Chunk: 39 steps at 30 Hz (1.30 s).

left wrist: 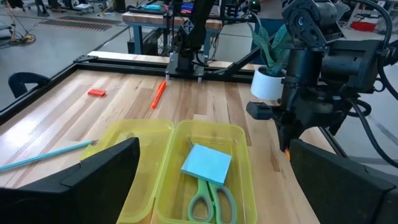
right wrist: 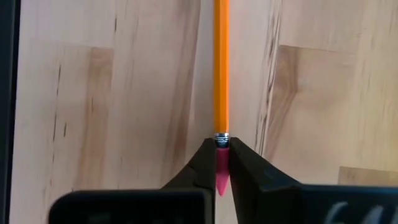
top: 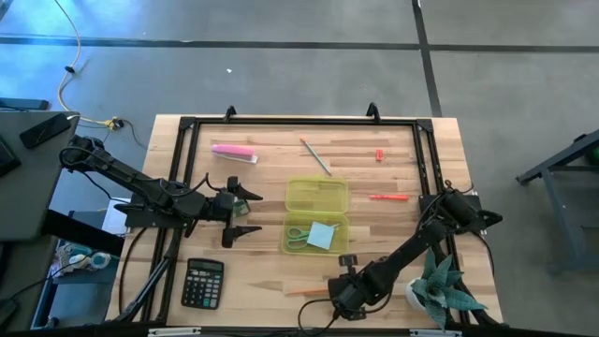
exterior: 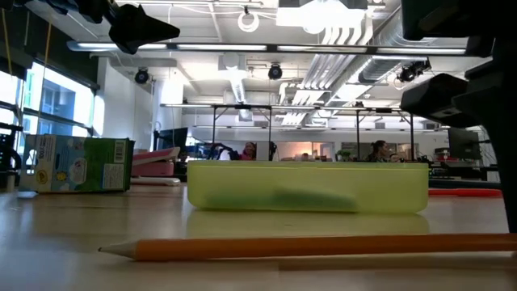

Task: Pack school essentials
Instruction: Put the yellow pencil into the supply box

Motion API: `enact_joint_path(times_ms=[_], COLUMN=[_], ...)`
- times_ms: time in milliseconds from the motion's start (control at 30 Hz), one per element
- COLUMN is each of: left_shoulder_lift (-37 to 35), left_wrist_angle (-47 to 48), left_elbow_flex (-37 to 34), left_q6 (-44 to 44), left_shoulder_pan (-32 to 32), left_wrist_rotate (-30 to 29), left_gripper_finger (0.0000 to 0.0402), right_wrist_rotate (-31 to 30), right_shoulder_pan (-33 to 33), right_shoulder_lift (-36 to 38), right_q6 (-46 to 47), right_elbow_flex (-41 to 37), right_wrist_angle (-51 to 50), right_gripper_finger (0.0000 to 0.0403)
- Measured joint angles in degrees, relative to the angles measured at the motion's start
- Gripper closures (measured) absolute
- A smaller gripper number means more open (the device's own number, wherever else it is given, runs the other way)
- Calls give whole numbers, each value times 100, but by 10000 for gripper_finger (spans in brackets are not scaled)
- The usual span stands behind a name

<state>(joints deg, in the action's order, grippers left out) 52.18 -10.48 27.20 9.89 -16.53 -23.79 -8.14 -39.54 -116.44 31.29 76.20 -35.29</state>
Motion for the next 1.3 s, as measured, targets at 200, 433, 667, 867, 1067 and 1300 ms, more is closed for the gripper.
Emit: enact_joint_path(times_ms=[200,433,667,867,1067,1300], left_shoulder_lift=[0,0,0,0,0,0], left_wrist_angle=[12,20,42,39,37,45], left_elbow_flex=[0,0,0,0,0,0], left_q6=[0,0,0,0,0,0], left_shoulder_pan=[0,-2,-2,-2,-2,-2], left_wrist_rotate=[0,0,0,0,0,0], left_gripper_finger=[2,2,2,2,2,2], right_wrist_rotate=[-38,-291,-853,-1501,-1541,-1303], right_shoulder_pan=[-34,-99,-57,303,955,1633], right_shoulder_lift=[8,407,1156,1824,2009,1774], right_q6=[-280,-470,-958,-1325,-1714,-2104], right_elbow_flex=[-5,-51,-39,-26,-26,-26], right_wrist_angle=[-15,-334,-641,-1180,-1637,-1933], right_gripper_finger=[384,388,388,388,388,382])
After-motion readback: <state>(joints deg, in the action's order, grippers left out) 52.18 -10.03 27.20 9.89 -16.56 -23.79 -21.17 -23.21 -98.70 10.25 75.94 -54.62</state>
